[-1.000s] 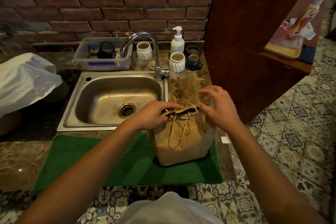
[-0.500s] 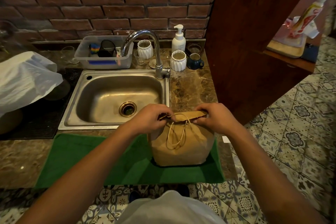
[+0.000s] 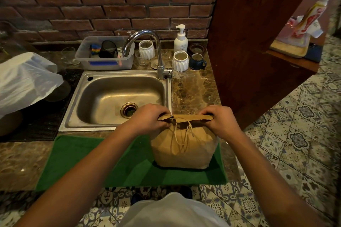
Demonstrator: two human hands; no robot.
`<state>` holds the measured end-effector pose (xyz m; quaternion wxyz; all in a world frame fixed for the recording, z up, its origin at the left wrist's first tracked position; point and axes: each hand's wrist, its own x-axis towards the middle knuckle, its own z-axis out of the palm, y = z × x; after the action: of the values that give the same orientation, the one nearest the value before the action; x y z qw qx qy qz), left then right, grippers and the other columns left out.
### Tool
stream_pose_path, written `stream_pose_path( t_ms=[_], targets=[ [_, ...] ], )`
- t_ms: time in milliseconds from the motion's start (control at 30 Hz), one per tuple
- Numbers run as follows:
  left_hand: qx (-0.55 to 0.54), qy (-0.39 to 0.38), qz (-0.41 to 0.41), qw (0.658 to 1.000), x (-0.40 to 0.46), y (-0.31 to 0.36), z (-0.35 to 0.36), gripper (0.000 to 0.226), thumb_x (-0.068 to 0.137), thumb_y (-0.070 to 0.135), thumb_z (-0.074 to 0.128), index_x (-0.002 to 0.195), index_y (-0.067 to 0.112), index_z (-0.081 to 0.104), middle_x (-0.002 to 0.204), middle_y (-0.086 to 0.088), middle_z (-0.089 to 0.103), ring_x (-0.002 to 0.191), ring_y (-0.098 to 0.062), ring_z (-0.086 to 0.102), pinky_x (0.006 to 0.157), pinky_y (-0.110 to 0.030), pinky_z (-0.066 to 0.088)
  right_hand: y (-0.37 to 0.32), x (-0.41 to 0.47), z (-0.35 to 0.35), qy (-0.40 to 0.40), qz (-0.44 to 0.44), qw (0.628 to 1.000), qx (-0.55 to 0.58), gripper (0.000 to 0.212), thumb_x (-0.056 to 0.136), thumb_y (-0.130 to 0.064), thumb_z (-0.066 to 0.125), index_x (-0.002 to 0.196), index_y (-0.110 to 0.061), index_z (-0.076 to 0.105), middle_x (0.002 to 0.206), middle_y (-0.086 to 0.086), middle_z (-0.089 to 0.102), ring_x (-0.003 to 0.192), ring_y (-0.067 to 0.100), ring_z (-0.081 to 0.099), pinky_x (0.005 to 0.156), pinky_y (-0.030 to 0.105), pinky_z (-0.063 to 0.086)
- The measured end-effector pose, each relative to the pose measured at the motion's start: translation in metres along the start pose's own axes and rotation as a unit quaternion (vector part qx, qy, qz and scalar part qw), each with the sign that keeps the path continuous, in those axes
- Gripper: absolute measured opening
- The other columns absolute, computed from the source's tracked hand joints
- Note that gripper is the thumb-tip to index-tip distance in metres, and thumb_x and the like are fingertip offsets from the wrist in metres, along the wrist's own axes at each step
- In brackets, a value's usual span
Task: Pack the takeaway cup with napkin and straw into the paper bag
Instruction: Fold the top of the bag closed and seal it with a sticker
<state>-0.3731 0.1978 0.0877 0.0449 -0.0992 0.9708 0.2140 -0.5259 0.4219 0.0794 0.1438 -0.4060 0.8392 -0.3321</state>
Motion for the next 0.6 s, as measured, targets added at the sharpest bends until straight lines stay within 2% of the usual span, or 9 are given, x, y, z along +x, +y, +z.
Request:
stream_pose_path(
  t_ms=[100,233,267,367,433,533,600],
  targets=[
    [-0.022,-0.003,-0.007,1.000,-0.001,-0.002,0.007,0.025,0.086,0.036,0.077,0.108,0.025,0.072,0.104,0.005,0.072,0.097,-0.017,0.063,0.083,-0.042,0.053,0.004,-0.003,0.000,-0.039,0.005,0.999,0.009,0.023,0.077,-0.027,0.090,0.098,-0.028,0.079,0.094,-0.011,0.075,0.092,0.010,0.070,0.085,0.039,0.058],
    [-0.054,0.001,-0.001,0.999,0.000,-0.003,0.011,0.021,0.087,0.031,0.077,0.106,0.024,0.072,0.102,0.006,0.071,0.095,-0.015,0.062,0.084,-0.042,0.052,0.016,-0.006,-0.011,-0.115,0.063,0.989,0.074,0.063,0.076,-0.030,0.090,0.127,-0.043,0.057,0.112,-0.013,0.067,0.110,0.005,0.063,0.094,0.028,0.048],
    [-0.064,0.006,0.003,0.998,0.000,-0.005,0.011,0.019,0.087,0.030,0.078,0.104,0.024,0.072,0.100,0.007,0.071,0.094,-0.014,0.062,0.083,-0.042,0.052,0.020,-0.008,-0.015,-0.124,0.078,0.984,0.099,0.062,0.077,-0.030,0.089,0.129,-0.043,0.057,0.114,-0.013,0.067,0.112,0.004,0.062,0.095,0.027,0.047],
    [-0.081,0.012,0.011,0.997,0.001,-0.010,0.013,0.017,0.086,0.030,0.079,0.101,0.025,0.073,0.097,0.009,0.071,0.091,-0.012,0.062,0.081,-0.041,0.053,0.029,-0.011,-0.024,-0.173,0.112,0.967,0.151,0.039,0.081,-0.040,0.085,0.118,-0.040,0.070,0.111,-0.014,0.072,0.107,0.004,0.066,0.089,0.027,0.050],
    [-0.097,0.012,0.003,0.995,0.001,-0.015,0.012,0.015,0.086,0.030,0.079,0.100,0.027,0.072,0.096,0.010,0.070,0.091,-0.011,0.062,0.081,-0.040,0.053,0.032,-0.014,-0.027,-0.195,0.135,0.953,0.187,0.039,0.081,-0.045,0.084,0.117,-0.033,0.074,0.112,-0.009,0.076,0.105,0.008,0.070,0.091,0.032,0.052],
    [-0.111,0.011,-0.002,0.994,0.001,-0.023,0.012,0.016,0.086,0.031,0.078,0.097,0.036,0.068,0.094,0.015,0.068,0.090,-0.007,0.061,0.078,-0.033,0.050,0.034,-0.015,-0.028,-0.176,0.130,0.951,0.218,0.017,0.085,-0.035,0.082,0.101,-0.028,0.080,0.101,-0.002,0.079,0.097,0.015,0.073,0.087,0.032,0.054],
    [-0.107,0.012,-0.001,0.994,0.001,-0.023,0.013,0.015,0.087,0.032,0.077,0.098,0.034,0.069,0.095,0.014,0.068,0.090,-0.007,0.061,0.079,-0.033,0.050,0.033,-0.014,-0.026,-0.155,0.129,0.955,0.217,0.006,0.088,-0.022,0.080,0.089,-0.028,0.081,0.087,-0.004,0.079,0.083,0.009,0.072,0.077,0.026,0.051]
  ],
)
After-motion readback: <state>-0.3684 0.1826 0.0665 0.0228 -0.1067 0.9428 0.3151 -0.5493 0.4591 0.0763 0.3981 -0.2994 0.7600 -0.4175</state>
